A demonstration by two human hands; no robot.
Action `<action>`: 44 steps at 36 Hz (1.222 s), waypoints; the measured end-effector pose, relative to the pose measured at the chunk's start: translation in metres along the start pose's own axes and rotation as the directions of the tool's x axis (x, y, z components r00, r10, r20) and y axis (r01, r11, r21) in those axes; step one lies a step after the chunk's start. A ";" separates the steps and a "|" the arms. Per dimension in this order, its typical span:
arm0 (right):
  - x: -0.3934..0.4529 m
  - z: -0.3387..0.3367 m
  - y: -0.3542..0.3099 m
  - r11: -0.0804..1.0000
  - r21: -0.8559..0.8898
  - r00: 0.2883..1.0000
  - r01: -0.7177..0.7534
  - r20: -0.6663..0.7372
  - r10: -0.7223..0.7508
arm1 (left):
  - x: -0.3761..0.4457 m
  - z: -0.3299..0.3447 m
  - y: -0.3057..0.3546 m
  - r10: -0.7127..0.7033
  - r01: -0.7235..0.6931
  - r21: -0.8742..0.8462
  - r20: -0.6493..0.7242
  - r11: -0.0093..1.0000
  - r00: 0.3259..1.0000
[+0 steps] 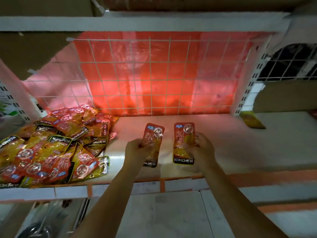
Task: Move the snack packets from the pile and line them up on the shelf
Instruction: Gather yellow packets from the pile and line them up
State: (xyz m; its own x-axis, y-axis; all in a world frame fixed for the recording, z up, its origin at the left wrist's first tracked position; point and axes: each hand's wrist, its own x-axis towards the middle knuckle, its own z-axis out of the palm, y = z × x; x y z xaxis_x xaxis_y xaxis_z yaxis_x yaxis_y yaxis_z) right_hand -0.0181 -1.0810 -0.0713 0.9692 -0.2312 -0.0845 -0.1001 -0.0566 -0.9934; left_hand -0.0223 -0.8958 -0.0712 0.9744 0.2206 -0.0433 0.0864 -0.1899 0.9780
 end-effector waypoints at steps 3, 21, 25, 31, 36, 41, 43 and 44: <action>0.010 -0.043 0.001 0.999 0.028 1.000 0.023 -0.012 -0.022 | -0.010 0.049 0.009 -0.005 0.007 -0.106 0.028 0.994 1.000; 0.058 -0.259 -0.005 0.981 0.178 0.994 -0.082 0.083 0.068 | -0.054 0.269 0.082 -0.045 0.086 -0.374 0.116 0.924 0.992; 0.055 -0.283 -0.003 0.983 0.145 0.994 -0.112 0.027 0.110 | -0.062 0.293 0.086 -0.060 0.126 -0.400 0.173 0.908 0.983; 0.058 -0.313 -0.007 0.985 0.121 0.990 -0.119 -0.058 0.127 | -0.076 0.328 0.091 -0.103 0.180 -0.393 0.209 0.902 0.973; 0.064 -0.349 -0.003 0.994 0.105 0.995 -0.037 -0.092 0.047 | -0.082 0.368 0.092 -0.132 0.208 -0.357 0.225 0.911 0.965; 0.094 -0.401 0.004 0.999 0.041 0.998 -0.029 -0.049 0.031 | -0.084 0.432 0.100 -0.133 0.199 -0.353 0.203 0.914 0.970; 0.114 -0.426 0.005 1.000 0.020 0.999 -0.024 -0.023 0.025 | -0.083 0.460 0.104 -0.126 0.185 -0.358 0.183 0.915 0.975; 0.124 -0.439 0.005 1.000 0.013 1.000 -0.023 -0.010 0.023 | -0.081 0.473 0.104 -0.130 0.184 -0.355 0.170 0.916 0.977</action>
State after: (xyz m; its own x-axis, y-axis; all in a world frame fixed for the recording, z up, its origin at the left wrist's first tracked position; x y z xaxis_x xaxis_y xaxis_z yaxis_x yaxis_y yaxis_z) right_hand 0.0026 -1.5363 -0.0523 0.9643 -0.2423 -0.1067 -0.1194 -0.0384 -0.9921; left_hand 0.0057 -1.3861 -0.0625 0.9759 0.0771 -0.2043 0.1848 0.2066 0.9608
